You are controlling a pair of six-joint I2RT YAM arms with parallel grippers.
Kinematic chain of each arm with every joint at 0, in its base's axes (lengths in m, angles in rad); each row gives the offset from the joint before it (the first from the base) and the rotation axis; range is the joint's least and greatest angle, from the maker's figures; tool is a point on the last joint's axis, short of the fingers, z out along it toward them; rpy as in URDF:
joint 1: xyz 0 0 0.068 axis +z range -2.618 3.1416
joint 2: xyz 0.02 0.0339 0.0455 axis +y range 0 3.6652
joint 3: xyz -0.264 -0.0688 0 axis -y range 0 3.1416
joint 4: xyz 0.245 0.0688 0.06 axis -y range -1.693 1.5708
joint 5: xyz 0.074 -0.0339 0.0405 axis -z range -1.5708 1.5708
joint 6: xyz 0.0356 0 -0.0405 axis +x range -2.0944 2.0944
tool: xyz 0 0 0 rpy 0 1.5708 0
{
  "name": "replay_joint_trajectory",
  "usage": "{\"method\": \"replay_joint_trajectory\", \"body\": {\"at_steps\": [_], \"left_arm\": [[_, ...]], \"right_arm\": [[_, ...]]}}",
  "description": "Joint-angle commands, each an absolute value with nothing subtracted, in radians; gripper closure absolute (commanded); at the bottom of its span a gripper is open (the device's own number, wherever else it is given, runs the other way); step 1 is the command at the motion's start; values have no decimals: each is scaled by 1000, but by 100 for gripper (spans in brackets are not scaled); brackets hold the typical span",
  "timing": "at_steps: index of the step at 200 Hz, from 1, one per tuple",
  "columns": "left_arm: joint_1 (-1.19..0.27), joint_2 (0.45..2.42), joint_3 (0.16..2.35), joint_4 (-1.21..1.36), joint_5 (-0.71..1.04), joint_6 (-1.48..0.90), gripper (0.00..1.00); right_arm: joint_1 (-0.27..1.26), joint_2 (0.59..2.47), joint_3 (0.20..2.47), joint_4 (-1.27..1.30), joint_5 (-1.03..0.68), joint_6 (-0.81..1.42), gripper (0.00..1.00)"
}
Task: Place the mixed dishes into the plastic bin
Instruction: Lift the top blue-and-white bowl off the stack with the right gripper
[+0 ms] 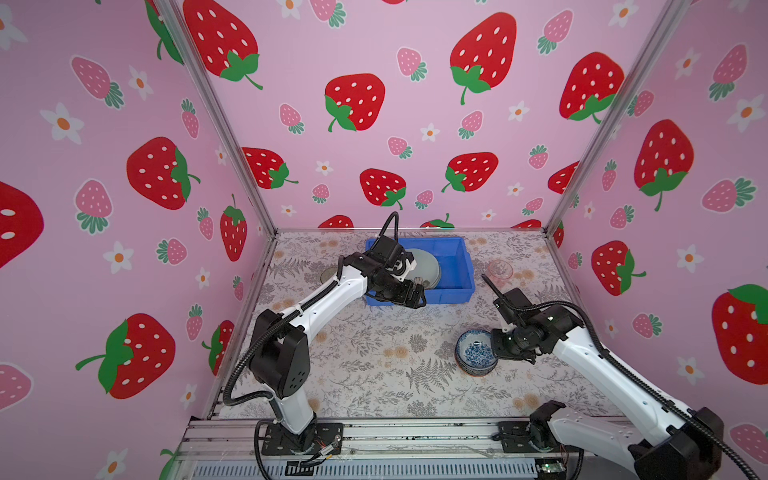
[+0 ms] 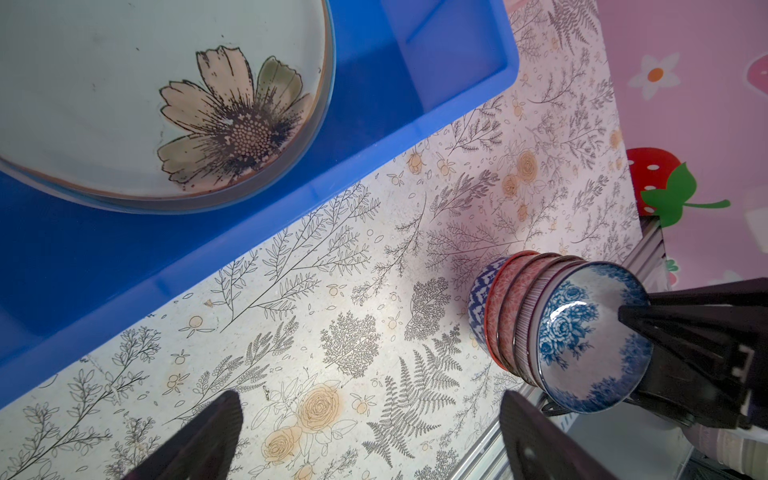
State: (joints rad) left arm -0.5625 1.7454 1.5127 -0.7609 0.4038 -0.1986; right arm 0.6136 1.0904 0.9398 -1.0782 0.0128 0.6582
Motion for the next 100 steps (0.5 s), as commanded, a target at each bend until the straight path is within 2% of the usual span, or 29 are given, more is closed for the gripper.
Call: {"method": "replay_joint_trajectory", "body": {"at_steps": [1, 100], "left_arm": [[-558, 1746, 1544, -783, 422, -192, 1], [-536, 1737, 1546, -772, 470, -209, 1]], "right_arm": [[621, 1094, 968, -1104, 32, 663, 85], [622, 1084, 1011, -1099, 26, 664, 94]]}}
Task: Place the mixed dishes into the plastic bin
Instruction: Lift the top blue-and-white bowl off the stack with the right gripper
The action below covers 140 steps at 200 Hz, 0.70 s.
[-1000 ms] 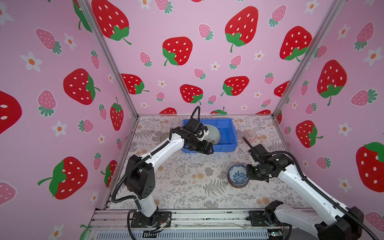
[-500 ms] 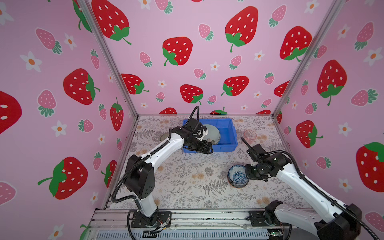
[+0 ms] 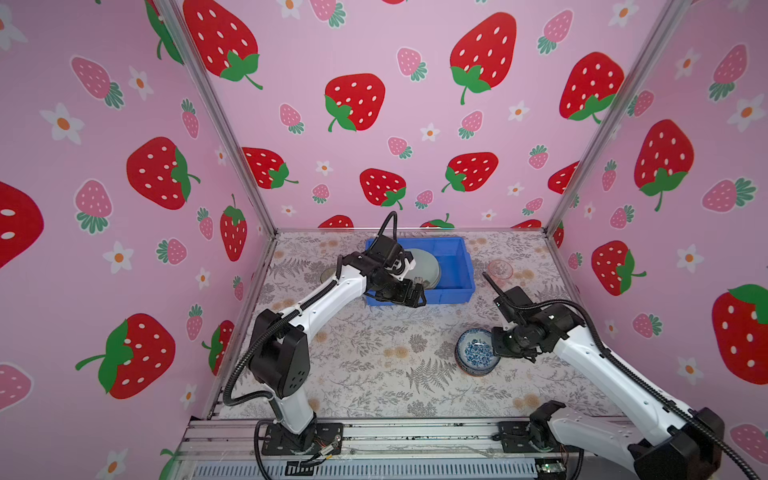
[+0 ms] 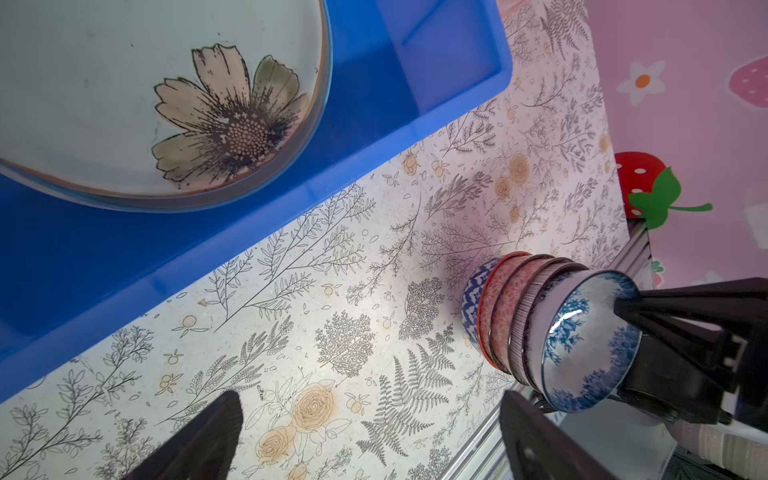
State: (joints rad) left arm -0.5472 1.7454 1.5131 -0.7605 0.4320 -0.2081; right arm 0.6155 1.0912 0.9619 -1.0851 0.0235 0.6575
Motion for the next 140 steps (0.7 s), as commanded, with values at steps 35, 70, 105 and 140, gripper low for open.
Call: {"method": "replay_joint_trajectory", "body": {"at_steps": [35, 70, 105, 140], "left_arm": [[-534, 1728, 1540, -752, 505, -227, 1], [-534, 1711, 1528, -711, 565, -277, 1], [-546, 1695, 1516, -694, 544, -320, 1], [-565, 1688, 1513, -698, 507, -341, 1]], "right_arm": [[621, 1088, 1060, -1106, 42, 658, 95], [622, 1107, 1100, -1109, 36, 638, 95], [622, 1144, 1156, -1101, 34, 616, 95], [621, 1207, 1208, -1076, 41, 588, 95]]}}
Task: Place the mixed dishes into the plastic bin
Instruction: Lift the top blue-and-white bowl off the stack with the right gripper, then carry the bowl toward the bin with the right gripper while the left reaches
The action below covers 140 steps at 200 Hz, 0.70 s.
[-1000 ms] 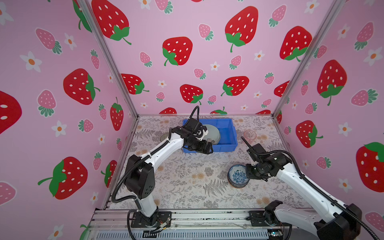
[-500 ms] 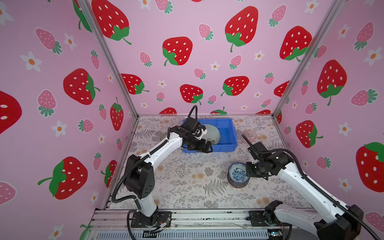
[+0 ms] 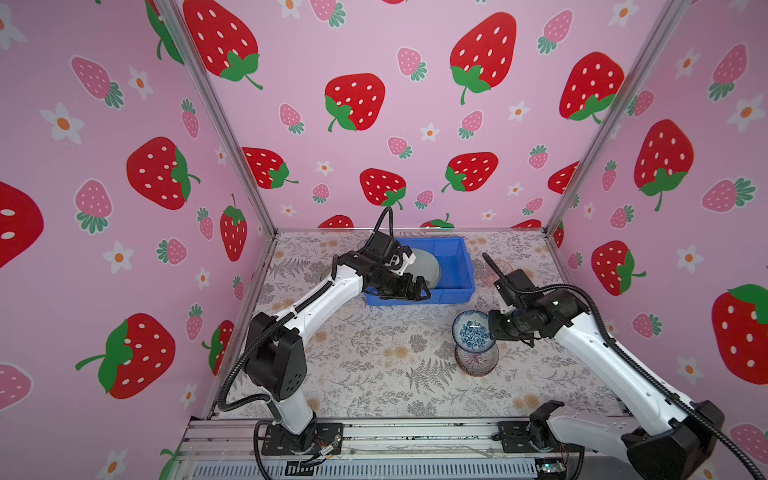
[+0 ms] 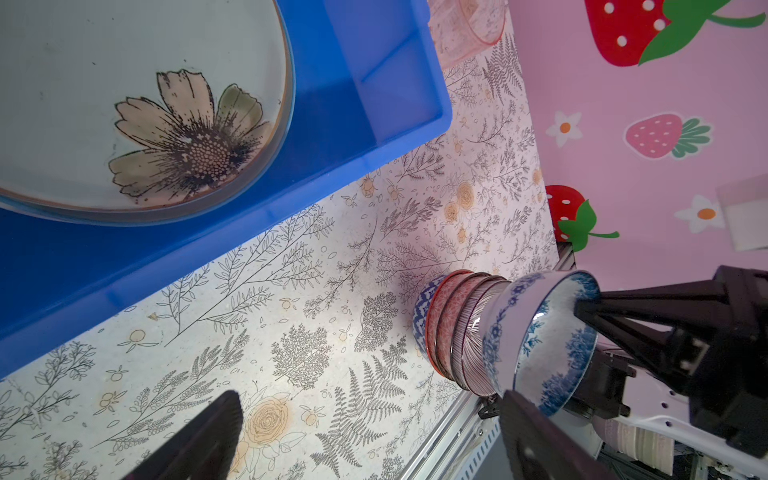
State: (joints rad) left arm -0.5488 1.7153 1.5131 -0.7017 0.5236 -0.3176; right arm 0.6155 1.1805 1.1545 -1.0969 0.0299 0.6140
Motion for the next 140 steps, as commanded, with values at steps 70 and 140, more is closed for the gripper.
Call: {"method": "replay_joint_trajectory", "body": {"at_steps": [70, 140], "left_arm": [[-580, 1675, 1494, -682, 436, -386, 4], [-583, 1689, 1494, -681, 444, -393, 11]], "right_arm": [[628, 1316, 1280, -1001, 42, 567, 95], [661, 1421, 1349, -954, 32, 548, 96]]}}
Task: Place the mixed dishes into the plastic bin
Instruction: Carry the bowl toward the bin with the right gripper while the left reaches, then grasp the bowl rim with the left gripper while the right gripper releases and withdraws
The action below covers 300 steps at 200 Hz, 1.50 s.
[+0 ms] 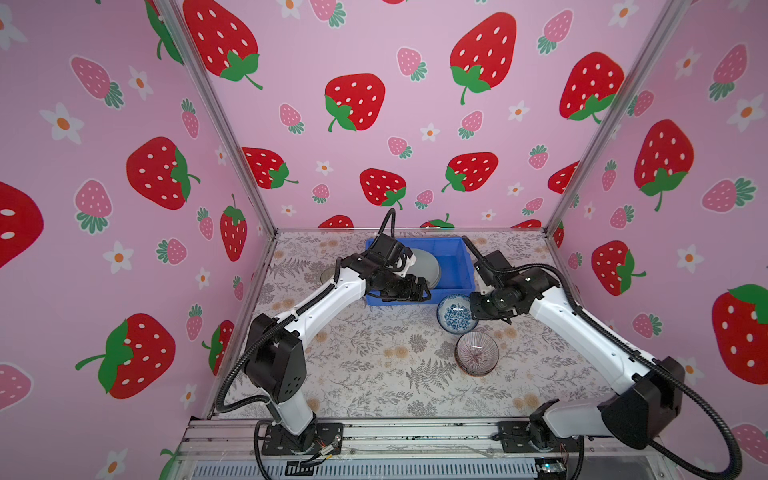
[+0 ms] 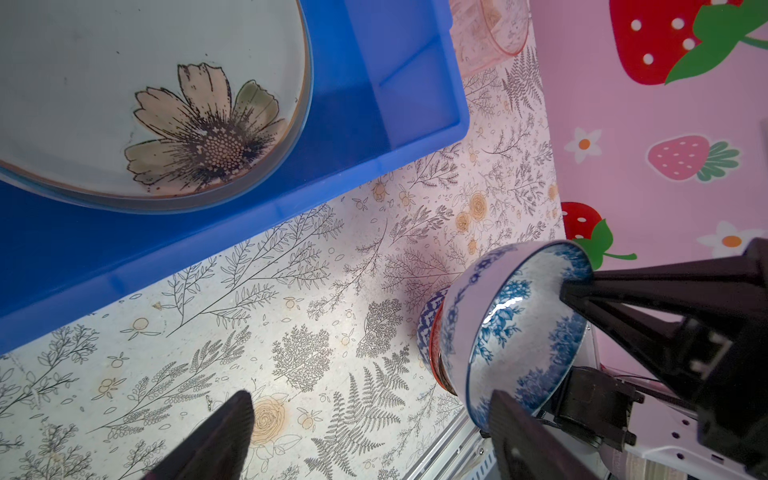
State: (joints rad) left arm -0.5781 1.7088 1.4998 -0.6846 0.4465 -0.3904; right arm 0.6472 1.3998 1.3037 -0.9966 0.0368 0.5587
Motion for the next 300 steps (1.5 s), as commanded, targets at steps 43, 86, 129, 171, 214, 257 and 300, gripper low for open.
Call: {"method": "replay_joint_trajectory", "body": {"at_steps": [43, 86, 129, 171, 214, 257, 300], "left_arm": [[-583, 1688, 1490, -696, 380, -405, 19], [-583, 1698, 1492, -711, 340, -413, 26], [-583, 1720, 1494, -718, 337, -419, 34], [-583, 1726, 1498, -725, 327, -416, 48], [-583, 1738, 1506, -736, 325, -417, 57], [-583, 1734, 1508, -739, 323, -414, 70], [-583, 1725, 1510, -745, 309, -409, 89]], "right_arm": [[691, 1506, 1421, -929, 28, 537, 96], [722, 1577, 1491, -906, 18, 533, 95], [749, 1631, 1557, -902, 15, 526, 96], [756, 1660, 1602, -911, 20, 518, 96], [770, 1663, 1628, -924, 23, 521, 96], [780, 1666, 1628, -925, 23, 525, 96], [784, 1679, 1634, -925, 18, 523, 96]]}}
